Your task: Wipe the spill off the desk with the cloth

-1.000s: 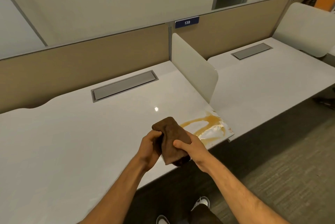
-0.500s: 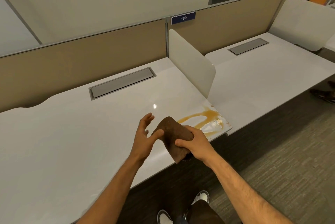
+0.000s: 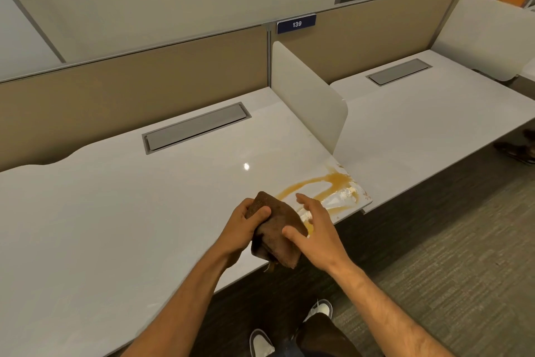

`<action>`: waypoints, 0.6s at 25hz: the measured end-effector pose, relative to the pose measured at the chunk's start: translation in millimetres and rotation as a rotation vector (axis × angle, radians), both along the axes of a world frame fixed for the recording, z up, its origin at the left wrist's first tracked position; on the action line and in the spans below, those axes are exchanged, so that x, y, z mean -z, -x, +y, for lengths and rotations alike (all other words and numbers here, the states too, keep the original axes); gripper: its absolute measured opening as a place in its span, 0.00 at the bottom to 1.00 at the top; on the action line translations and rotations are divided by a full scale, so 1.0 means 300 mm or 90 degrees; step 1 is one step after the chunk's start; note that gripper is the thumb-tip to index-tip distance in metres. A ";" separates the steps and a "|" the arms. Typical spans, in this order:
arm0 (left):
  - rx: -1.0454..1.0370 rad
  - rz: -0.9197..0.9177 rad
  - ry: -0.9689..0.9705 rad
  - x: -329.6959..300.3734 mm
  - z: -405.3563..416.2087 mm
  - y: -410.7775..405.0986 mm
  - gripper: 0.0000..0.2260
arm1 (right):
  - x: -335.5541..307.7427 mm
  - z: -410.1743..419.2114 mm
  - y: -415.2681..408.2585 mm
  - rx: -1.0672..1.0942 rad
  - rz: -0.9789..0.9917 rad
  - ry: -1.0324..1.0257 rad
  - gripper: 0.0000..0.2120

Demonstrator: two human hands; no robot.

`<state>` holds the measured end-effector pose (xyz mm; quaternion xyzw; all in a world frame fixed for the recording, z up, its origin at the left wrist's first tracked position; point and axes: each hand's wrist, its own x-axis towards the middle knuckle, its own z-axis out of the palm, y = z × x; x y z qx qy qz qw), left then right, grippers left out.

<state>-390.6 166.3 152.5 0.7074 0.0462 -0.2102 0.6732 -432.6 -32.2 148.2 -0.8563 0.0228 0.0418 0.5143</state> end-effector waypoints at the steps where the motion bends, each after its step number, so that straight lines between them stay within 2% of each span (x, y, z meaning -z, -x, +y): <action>1: -0.016 0.018 0.006 0.004 -0.005 0.001 0.14 | 0.014 0.014 0.011 -0.047 -0.035 0.069 0.47; 3: -0.048 0.065 0.044 0.007 -0.020 0.002 0.15 | 0.051 0.051 0.024 -0.171 -0.096 0.208 0.58; 4: -0.061 0.092 0.071 0.005 -0.026 0.003 0.15 | 0.066 0.072 0.028 -0.205 -0.109 0.258 0.59; 6: -0.079 0.147 0.105 0.007 -0.034 0.004 0.15 | 0.087 0.099 0.029 -0.201 -0.104 0.297 0.56; 10: -0.112 0.248 0.041 0.053 -0.026 0.005 0.15 | 0.133 0.074 0.023 -0.194 -0.006 0.202 0.45; 15: 0.011 0.217 -0.132 0.192 0.031 0.022 0.20 | 0.199 0.021 0.036 -0.092 0.134 0.052 0.39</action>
